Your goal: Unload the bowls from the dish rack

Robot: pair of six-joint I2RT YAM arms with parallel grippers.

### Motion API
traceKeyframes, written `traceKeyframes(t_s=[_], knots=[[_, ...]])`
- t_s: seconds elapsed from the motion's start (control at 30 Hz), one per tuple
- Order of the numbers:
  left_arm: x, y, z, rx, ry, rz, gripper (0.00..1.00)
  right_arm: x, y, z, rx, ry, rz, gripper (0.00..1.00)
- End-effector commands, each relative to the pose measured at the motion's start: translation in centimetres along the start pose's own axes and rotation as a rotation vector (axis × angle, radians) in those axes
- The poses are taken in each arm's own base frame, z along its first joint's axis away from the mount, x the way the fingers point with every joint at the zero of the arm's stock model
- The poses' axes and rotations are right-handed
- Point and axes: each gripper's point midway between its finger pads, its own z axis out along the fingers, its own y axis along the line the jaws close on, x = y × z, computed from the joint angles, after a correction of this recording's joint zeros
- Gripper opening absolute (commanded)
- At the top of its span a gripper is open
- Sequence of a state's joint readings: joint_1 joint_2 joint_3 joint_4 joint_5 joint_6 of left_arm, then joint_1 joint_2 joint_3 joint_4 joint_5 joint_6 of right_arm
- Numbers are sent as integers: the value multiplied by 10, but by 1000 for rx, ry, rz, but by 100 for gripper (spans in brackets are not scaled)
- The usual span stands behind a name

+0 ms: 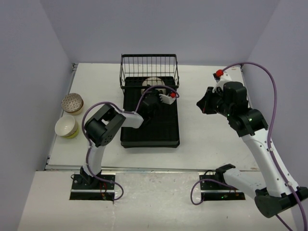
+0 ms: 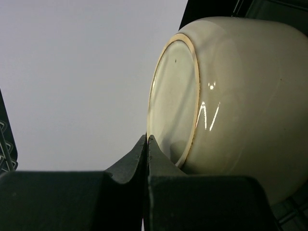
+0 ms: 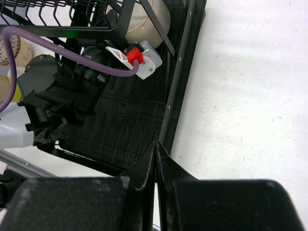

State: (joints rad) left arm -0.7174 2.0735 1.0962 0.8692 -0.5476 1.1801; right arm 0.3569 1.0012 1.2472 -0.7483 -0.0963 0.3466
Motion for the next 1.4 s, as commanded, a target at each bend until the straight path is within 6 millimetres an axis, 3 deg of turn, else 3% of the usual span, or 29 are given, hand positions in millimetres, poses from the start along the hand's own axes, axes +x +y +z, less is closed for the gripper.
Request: traceKeyframes(t_s=[0.0, 0.5, 0.7, 0.93, 1.1, 1.37], knots=[[6, -22, 0, 102, 6, -27, 0, -20, 3, -8, 1, -58, -11, 0], [48, -41, -52, 196, 134, -60, 0, -28, 7, -13, -5, -89, 14, 0], [38, -49, -73, 225, 125, -64, 0, -28, 8, -18, -13, -100, 20, 0], [4, -65, -102, 275, 88, -72, 0, -28, 9, -26, -18, -118, 23, 0], [3, -68, -119, 300, 126, -101, 0, -26, 10, -31, -28, -120, 28, 0], [23, -66, -150, 330, 205, -111, 0, -24, 13, -40, -49, -133, 25, 0]])
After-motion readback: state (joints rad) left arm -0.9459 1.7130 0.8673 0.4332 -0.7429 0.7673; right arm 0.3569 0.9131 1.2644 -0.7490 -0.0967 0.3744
